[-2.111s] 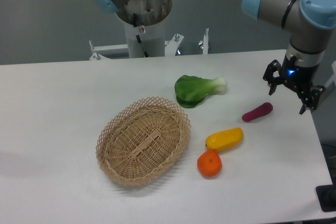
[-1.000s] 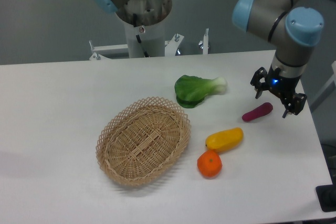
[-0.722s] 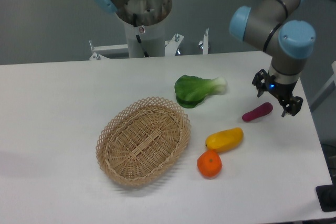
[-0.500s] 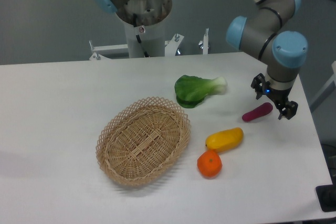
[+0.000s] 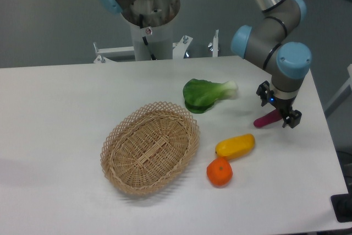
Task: Pick up the sweet potato from the table
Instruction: 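Close the gripper around the purple sweet potato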
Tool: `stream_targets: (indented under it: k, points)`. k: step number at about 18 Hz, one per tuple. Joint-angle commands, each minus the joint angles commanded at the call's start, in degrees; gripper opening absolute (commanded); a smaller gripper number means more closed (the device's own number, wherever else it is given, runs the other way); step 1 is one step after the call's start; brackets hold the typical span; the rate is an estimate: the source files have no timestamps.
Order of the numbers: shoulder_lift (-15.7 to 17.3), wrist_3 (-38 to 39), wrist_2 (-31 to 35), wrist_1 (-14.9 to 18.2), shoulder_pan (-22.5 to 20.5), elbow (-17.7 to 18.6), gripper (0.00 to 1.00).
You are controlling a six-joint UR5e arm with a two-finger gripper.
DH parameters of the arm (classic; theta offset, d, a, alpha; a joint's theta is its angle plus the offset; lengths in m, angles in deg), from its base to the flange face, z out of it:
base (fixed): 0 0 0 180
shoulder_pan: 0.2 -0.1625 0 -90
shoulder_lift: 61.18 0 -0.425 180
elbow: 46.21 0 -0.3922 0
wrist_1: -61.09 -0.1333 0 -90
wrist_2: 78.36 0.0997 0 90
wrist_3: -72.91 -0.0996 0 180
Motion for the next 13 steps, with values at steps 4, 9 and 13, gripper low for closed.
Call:
stream_targets:
  k: [4, 9, 13]
  points:
    - [0.09, 0.09, 0.00, -0.35, 0.00, 0.62, 0.86]
    - [0.17, -0.17, 0.17, -0.35, 0.00, 0.53, 0.32]
    - [0.44, -0.26, 0.09, -0.35, -0.09, 0.00, 0.27]
